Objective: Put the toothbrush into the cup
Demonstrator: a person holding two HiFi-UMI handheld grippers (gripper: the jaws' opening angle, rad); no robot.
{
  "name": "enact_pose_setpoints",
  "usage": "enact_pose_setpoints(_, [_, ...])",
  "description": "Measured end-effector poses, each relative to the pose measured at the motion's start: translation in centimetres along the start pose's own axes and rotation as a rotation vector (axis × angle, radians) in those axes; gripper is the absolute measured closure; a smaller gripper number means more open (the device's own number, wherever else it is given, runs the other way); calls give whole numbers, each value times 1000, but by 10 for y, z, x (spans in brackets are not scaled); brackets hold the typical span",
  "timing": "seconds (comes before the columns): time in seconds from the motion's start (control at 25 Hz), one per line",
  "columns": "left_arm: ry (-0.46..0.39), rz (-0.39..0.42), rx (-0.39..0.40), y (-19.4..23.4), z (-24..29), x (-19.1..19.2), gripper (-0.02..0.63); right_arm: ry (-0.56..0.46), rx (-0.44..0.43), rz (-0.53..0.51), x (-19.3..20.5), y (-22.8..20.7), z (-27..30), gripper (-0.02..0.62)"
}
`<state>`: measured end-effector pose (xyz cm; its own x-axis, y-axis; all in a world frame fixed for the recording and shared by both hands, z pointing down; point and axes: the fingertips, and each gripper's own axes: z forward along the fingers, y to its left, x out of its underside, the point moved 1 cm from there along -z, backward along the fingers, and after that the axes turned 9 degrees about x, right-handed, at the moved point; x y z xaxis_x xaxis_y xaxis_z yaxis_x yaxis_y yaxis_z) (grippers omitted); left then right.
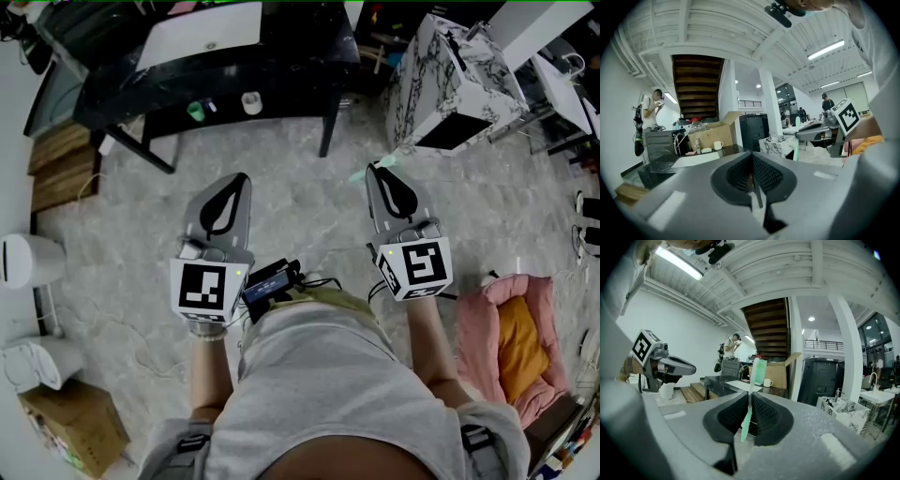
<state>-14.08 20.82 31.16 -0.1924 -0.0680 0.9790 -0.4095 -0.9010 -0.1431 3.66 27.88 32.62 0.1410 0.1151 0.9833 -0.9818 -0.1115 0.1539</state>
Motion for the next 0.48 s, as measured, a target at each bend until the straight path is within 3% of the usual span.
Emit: enact_pose_setpoints(0.48, [-9, 3, -5, -8, -2, -3, 595, -12, 19, 37, 1, -7, -8, 568])
